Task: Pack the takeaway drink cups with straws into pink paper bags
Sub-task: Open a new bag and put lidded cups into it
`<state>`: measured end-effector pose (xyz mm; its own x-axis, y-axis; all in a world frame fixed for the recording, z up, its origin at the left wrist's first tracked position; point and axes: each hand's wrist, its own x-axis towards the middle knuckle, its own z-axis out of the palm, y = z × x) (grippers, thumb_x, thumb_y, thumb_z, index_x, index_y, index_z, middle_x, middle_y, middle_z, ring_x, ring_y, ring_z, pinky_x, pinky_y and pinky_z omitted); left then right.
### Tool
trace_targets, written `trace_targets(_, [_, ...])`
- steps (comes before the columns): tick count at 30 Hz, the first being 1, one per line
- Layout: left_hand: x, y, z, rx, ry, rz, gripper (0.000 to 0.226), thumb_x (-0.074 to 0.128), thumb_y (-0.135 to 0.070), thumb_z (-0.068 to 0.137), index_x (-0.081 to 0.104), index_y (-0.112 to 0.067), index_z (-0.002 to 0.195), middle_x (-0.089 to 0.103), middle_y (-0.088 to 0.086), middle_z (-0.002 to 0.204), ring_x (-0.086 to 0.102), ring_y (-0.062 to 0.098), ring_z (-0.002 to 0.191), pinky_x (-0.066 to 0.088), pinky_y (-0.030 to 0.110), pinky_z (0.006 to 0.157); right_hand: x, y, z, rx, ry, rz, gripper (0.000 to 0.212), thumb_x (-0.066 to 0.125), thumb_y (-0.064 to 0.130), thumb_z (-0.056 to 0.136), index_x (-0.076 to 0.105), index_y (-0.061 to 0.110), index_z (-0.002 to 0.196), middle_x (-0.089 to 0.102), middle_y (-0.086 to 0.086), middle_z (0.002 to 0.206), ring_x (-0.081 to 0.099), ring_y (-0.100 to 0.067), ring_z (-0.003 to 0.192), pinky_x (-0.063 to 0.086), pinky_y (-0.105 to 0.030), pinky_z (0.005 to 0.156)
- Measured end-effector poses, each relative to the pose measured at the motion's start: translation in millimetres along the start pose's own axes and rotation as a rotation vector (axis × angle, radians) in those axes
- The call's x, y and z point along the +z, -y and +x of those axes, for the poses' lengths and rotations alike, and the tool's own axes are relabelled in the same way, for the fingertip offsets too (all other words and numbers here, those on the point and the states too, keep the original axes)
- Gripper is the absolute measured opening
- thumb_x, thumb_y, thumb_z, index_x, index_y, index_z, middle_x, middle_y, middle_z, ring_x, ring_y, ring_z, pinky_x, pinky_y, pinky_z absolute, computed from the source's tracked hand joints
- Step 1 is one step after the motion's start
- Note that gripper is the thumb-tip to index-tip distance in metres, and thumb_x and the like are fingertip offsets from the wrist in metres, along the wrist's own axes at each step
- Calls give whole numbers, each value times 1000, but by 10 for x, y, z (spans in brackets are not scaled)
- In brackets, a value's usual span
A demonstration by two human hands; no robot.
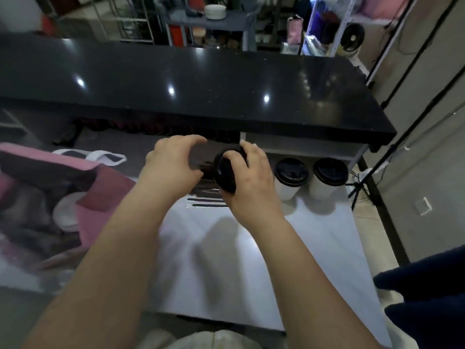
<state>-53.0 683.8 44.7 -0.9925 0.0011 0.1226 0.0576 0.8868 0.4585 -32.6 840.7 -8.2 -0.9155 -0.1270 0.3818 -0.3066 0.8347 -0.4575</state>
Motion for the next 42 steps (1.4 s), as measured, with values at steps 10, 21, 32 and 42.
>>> trace_targets(10, [-934,1035,-356,-9,-207,-105,61,75,-10,74,60,-34,128,60,-8,127,54,15,116,46,40,100,176,974,391,-144,-31,137,63,81,21,72,53,21,129,34,-7,150,25,-26,139,29,-40,113])
trace_targets(21, [-1456,2338,-373,163,-28,-106,47,79,-22,76,63,-33,119,61,-12,115,53,10,111,47,33,96,598,1992,680,-9,-208,145,66,83,27,73,50,28,130,30,1,150,21,-19,140,31,-38,113])
trace_targets(32, [-1364,2653,-68,474,366,-9,75,81,-38,71,46,-36,138,53,-8,131,50,18,119,47,43,97,515,2879,503,61,-369,166,63,85,22,68,54,28,123,45,6,137,40,-14,130,30,-12,103])
trace_targets(42, [-1044,2826,84,600,487,162,127,81,-41,70,-18,-39,149,-10,-2,163,-16,22,148,-8,52,114,881,3063,137,286,41,-298,69,82,37,68,47,31,128,45,8,126,42,-18,118,43,-32,97])
